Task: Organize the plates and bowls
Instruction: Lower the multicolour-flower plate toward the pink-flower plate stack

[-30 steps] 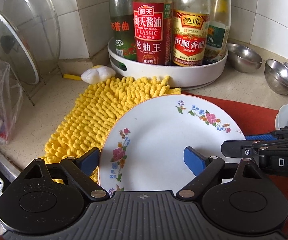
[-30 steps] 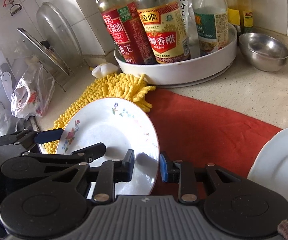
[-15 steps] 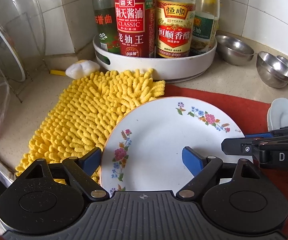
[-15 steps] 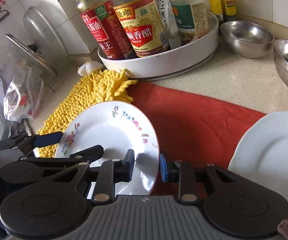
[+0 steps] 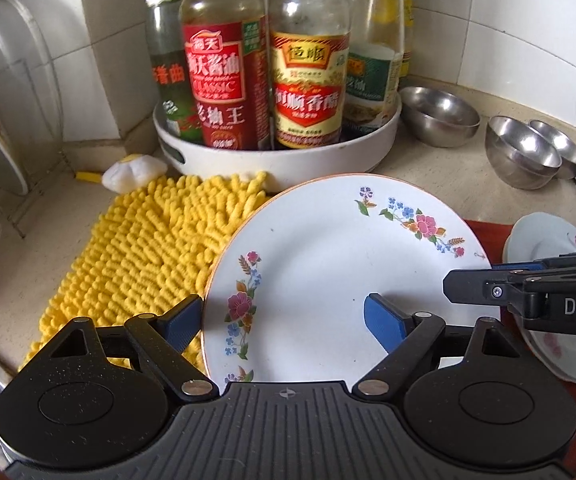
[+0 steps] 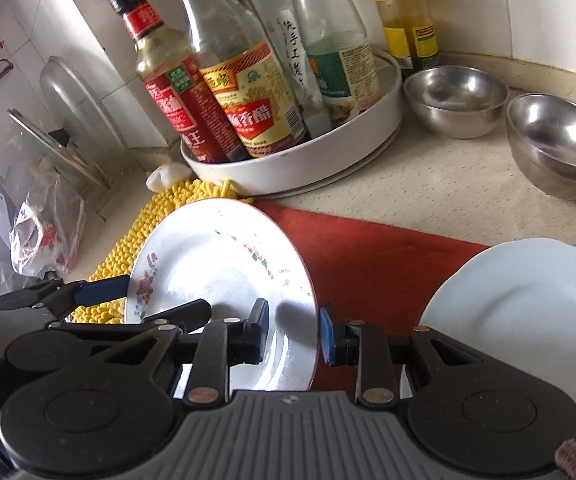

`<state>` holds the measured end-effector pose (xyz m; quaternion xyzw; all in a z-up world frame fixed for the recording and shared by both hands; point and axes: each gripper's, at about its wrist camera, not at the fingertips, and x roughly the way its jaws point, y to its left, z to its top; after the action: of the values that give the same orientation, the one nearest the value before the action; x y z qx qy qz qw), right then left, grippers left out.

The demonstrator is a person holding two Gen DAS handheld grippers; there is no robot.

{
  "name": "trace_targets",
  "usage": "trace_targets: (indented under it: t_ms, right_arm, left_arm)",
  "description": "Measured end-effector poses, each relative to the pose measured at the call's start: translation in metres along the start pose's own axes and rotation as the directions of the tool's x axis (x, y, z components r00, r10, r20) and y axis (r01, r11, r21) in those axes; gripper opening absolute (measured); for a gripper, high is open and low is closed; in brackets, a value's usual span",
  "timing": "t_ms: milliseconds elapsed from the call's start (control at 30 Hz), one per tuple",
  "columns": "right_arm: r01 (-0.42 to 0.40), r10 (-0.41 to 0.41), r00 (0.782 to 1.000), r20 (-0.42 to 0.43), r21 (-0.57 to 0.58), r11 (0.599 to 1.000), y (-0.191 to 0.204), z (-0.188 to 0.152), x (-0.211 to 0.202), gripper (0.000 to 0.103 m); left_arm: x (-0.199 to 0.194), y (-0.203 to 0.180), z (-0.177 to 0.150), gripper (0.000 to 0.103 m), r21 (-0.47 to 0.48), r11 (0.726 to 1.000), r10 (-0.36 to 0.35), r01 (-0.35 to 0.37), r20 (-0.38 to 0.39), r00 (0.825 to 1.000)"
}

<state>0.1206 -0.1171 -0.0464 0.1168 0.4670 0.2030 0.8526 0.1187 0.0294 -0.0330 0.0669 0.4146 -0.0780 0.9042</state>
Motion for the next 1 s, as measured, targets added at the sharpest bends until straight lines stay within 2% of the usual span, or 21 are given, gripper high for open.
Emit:
trace_targets:
  t_ms: [333, 600, 1000]
  right_arm:
    - [0.018, -0.021, 0.998, 0.055, 0.052, 0.998, -0.019, 0.001, -0.021, 0.026]
    - [0.052, -0.062, 0.992, 0.111, 0.097, 0.994, -0.035, -0.001, -0.047, 0.026]
    - [0.132, -0.167, 0.973, 0.161, 0.207, 0.969, -0.064, -0.019, -0.095, 0.026]
  left_arm:
    - [-0.003, -0.024, 0.011, 0.090, 0.046, 0.998, -0.040, 0.038, 0.036, 0.999]
    - [-0.005, -0.047, 0.014, 0.090, 0.086, 0.991, -0.110, 0.105, 0.058, 0.992]
    - [-0.003, -0.099, 0.015, 0.090, 0.217, 0.952, -0.234, 0.216, 0.059, 0.971]
